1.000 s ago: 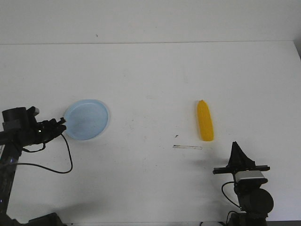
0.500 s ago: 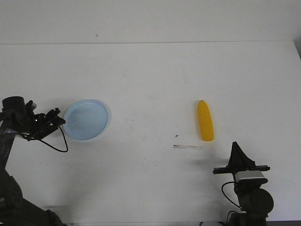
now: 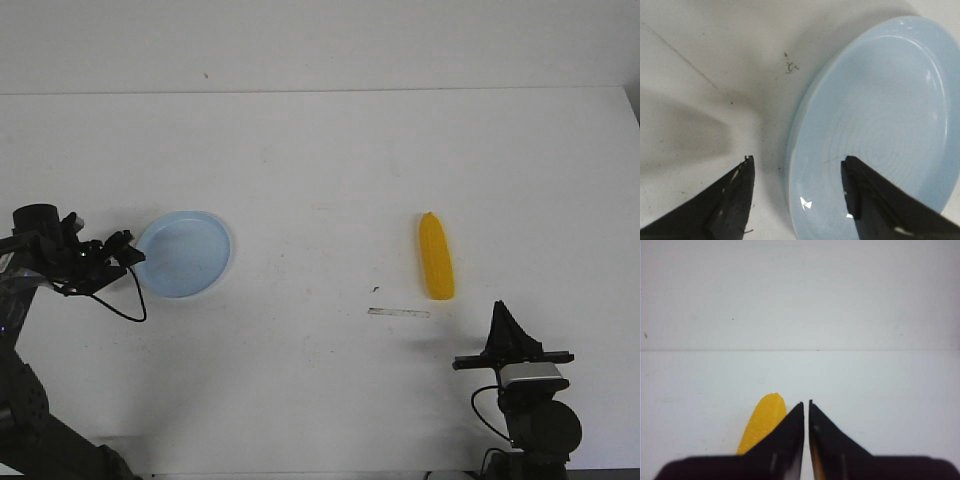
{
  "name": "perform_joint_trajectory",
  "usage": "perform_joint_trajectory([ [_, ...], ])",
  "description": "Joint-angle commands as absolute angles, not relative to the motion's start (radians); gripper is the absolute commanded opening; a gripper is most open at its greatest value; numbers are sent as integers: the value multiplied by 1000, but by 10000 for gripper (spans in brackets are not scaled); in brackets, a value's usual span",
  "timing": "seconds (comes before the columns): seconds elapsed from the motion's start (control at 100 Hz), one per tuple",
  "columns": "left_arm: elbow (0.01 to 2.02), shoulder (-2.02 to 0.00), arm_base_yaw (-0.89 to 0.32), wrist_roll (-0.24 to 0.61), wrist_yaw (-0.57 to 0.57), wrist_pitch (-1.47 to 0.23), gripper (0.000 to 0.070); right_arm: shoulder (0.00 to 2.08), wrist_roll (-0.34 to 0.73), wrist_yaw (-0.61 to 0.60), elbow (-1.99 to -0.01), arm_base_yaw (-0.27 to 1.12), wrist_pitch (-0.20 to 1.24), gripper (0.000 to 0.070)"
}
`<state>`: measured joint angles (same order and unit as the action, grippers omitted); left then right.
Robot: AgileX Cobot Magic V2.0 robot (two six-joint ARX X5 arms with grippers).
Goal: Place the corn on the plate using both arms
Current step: 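Reach the left gripper forward to the edge of the blue plate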
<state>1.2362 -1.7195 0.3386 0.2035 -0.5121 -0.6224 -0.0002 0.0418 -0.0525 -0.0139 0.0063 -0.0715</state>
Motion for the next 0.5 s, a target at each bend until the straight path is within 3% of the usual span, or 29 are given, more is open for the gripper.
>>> perform_joint_trajectory([
  [0.0,1253,-1740,339,187,-517,-622,326,1,51,-52,-13,6,-82,15],
  [0.49,1253,-1782,283,176,-517,-629,326,1,51,-52,-13,6,-82,15],
])
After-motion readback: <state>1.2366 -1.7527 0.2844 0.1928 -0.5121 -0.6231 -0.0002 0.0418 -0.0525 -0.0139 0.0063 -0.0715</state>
